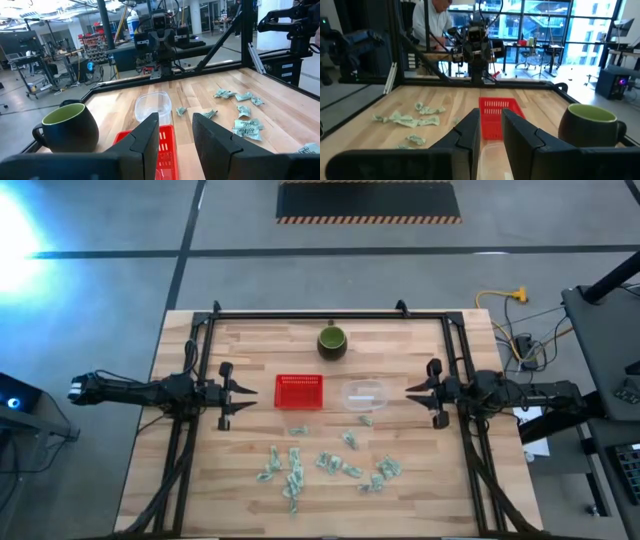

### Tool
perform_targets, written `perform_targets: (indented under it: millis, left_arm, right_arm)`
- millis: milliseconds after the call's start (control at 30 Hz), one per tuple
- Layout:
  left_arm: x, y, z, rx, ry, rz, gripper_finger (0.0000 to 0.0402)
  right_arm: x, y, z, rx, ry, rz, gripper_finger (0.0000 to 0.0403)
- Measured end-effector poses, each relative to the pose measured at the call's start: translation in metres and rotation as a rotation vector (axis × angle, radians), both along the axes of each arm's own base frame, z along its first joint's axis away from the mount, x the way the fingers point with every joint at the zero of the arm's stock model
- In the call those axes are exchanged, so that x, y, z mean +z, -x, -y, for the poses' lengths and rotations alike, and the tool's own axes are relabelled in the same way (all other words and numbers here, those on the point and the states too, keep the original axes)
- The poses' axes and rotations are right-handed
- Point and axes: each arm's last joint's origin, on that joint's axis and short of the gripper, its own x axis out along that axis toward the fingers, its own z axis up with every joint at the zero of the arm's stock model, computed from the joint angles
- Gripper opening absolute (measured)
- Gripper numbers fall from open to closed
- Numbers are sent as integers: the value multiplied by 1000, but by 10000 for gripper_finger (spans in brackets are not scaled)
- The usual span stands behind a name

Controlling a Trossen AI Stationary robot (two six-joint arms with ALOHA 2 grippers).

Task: Pick and place items into bin
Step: Put the stevia packet into the red bin

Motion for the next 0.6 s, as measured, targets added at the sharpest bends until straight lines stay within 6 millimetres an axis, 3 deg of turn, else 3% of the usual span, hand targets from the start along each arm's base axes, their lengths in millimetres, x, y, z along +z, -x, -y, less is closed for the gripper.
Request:
perform_targets:
  millis: [333,600]
  left_arm:
    - [0,0,0,0,0,1,102]
    - [13,0,0,0,17,133,102]
  right_arm:
    - [1,0,0,8,-182,4,68]
    - [1,0,0,6,-150,3,68]
